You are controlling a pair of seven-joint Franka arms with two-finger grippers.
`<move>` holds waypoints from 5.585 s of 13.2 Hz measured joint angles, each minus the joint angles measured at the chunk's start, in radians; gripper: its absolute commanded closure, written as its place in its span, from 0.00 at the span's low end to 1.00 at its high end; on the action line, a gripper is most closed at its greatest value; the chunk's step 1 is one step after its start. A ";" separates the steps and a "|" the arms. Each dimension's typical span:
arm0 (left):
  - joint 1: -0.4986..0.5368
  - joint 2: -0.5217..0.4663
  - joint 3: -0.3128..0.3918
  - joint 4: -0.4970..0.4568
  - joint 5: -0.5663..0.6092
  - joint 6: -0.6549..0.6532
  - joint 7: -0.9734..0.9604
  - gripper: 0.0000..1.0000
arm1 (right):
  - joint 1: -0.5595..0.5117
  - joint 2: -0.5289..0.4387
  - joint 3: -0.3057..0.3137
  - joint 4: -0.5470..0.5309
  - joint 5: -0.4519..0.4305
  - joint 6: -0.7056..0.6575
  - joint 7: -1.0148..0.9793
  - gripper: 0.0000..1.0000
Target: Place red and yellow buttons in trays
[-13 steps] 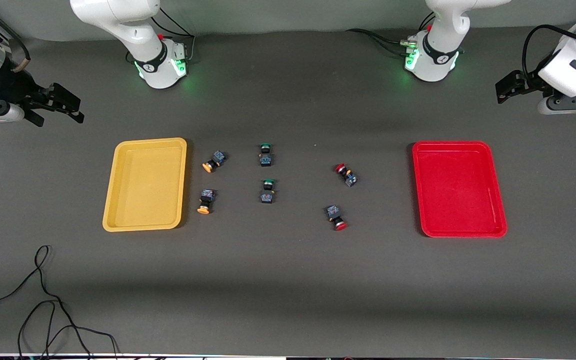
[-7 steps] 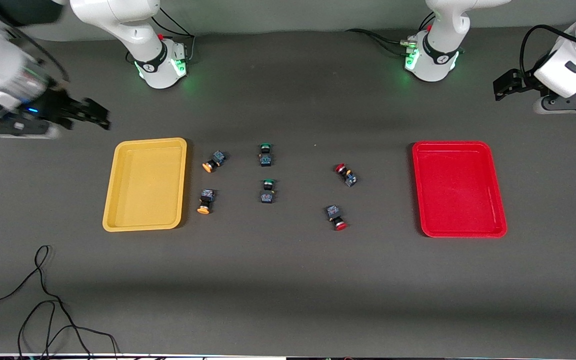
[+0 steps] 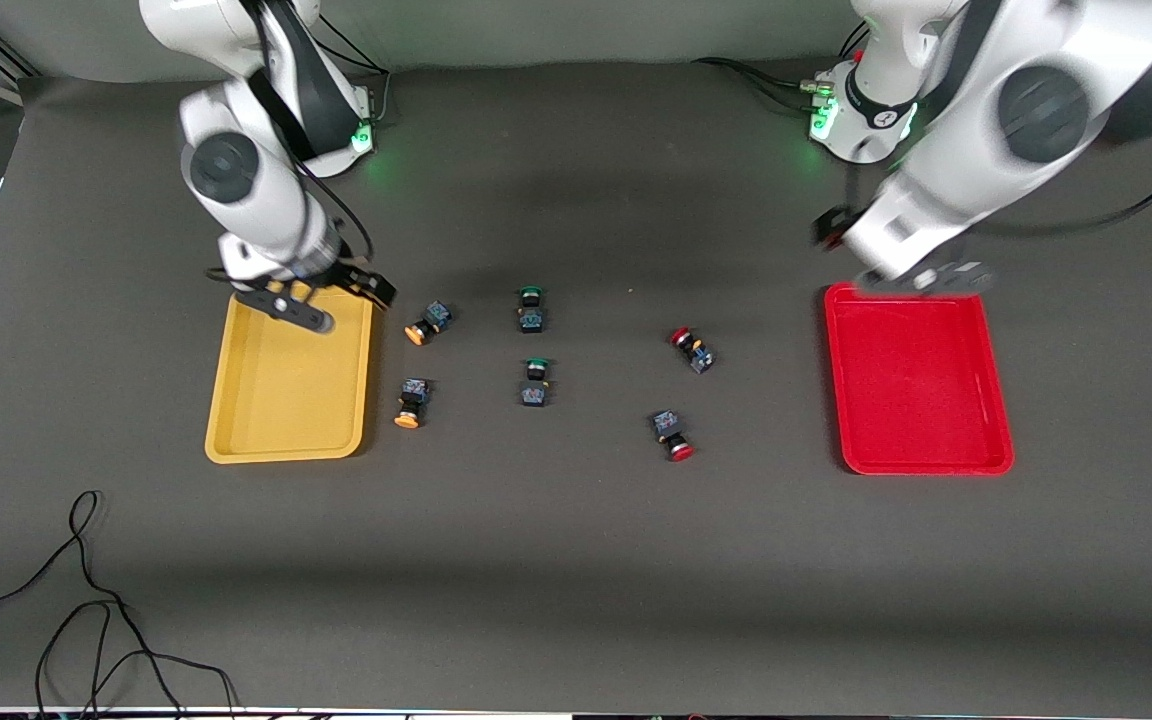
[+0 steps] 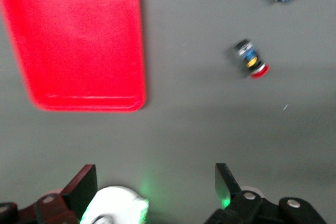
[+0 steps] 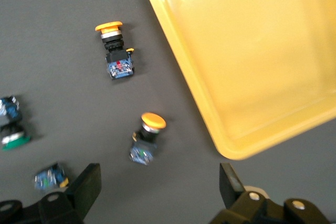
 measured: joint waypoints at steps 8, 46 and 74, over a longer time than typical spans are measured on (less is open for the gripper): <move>-0.146 0.426 -0.018 -0.003 -0.001 0.453 -0.340 0.01 | 0.075 0.292 -0.003 -0.076 0.000 0.357 0.188 0.00; 0.063 -0.140 0.217 -0.093 0.019 -0.092 0.197 1.00 | 0.056 0.139 -0.421 -0.089 0.056 0.159 -0.508 0.00; -0.241 0.373 0.171 0.316 -0.002 0.068 -0.411 0.01 | 0.066 0.443 -0.105 0.197 -0.006 0.357 -0.004 0.90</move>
